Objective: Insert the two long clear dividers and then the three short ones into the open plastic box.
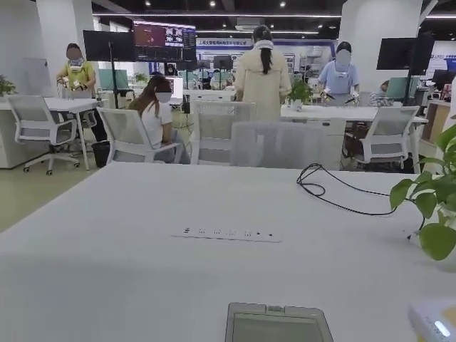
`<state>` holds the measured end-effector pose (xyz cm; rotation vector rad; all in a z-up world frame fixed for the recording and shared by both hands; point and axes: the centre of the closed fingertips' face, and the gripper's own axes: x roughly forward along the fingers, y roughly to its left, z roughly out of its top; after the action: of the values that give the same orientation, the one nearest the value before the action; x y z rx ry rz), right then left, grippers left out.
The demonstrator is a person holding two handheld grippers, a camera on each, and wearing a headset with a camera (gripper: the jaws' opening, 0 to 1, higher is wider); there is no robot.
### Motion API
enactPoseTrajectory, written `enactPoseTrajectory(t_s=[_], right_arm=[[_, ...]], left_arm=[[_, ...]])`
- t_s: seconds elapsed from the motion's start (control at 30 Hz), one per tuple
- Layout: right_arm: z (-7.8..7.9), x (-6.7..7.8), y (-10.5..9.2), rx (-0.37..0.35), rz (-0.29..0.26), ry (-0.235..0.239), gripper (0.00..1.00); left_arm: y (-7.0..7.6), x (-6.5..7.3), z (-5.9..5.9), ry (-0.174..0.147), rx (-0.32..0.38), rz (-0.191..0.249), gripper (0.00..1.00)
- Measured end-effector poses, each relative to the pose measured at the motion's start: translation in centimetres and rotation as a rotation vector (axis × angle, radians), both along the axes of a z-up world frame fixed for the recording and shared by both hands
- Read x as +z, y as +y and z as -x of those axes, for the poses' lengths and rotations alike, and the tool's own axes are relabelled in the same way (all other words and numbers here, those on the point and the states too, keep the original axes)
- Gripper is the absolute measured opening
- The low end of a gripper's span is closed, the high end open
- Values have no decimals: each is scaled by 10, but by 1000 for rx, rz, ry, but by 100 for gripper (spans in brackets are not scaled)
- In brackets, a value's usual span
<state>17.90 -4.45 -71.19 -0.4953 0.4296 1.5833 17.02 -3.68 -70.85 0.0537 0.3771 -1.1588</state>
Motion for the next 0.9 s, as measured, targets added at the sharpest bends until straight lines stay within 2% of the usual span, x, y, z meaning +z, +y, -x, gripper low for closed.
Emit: enactPoseTrajectory(t_s=[0.3, 0.37, 0.47, 0.6, 0.73, 0.9], right_arm=[[-37, -1, -6, -118, 2, -55, 2], [-48, -1, -8, -158, 8, -85, 2], [-59, -7, -12, -200, 37, -97, 2], [-70, -13, -16, -232, 51, -91, 2], [-77, -20, -18, -246, 70, -94, 2], [-87, -29, -21, -282, 83, -76, 2]], left_arm=[[6, -2, -13, -1, 84, 22, 30], [7, -4, -15, 6, 96, 19, 32], [9, -7, -19, 11, 119, 19, 36], [11, -9, -23, 16, 146, 30, 43], [13, -14, -27, 23, 174, 27, 49], [15, -18, -32, 27, 207, 22, 59]])
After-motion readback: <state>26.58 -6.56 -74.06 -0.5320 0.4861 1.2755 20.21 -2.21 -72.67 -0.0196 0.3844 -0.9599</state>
